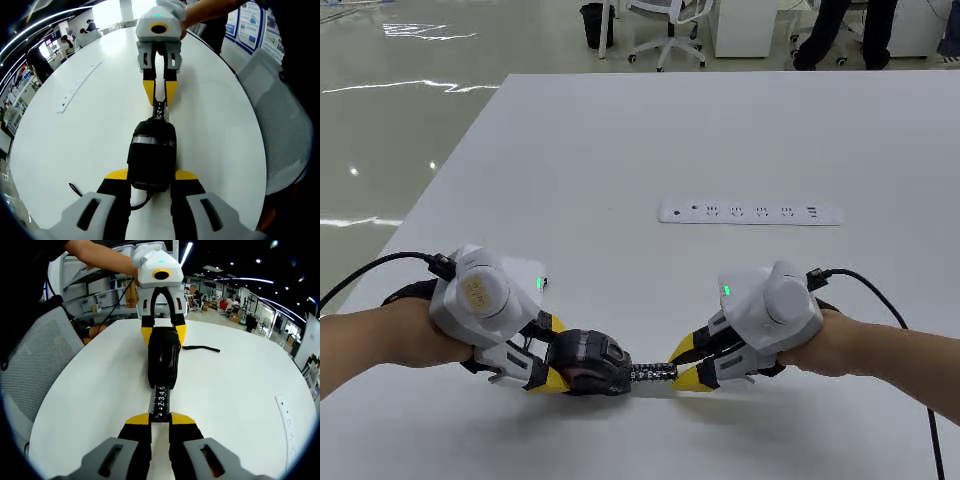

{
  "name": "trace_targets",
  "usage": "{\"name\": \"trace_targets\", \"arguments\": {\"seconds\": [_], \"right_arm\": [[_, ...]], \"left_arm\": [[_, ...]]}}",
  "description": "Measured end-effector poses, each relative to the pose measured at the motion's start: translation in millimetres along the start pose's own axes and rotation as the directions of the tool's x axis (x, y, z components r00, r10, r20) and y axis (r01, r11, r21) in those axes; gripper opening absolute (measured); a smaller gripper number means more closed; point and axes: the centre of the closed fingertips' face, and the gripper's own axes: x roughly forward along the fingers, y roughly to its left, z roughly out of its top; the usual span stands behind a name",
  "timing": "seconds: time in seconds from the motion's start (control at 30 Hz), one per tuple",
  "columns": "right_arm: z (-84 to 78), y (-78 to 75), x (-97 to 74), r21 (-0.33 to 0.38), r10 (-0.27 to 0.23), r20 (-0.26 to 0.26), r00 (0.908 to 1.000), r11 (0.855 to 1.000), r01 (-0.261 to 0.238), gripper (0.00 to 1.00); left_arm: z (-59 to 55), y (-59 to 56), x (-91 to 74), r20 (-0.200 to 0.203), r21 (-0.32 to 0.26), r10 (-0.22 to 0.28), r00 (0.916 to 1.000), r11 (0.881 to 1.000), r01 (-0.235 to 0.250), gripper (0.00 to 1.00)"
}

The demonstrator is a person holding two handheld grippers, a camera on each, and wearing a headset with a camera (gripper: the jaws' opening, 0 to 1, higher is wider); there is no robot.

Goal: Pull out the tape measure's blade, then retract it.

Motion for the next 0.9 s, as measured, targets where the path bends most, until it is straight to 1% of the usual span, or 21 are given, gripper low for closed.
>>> {"name": "trace_targets", "arguments": {"seconds": [0.9], "right_arm": [[-4.4,1.3,-8.0,0.008,-0.001,0.0,1.0,1.0,0.001,0.11]], "left_arm": [[0.0,-0.4,-0.4,-0.007,0.002,0.0,1.0,1.0,0.0,0.25]]}}
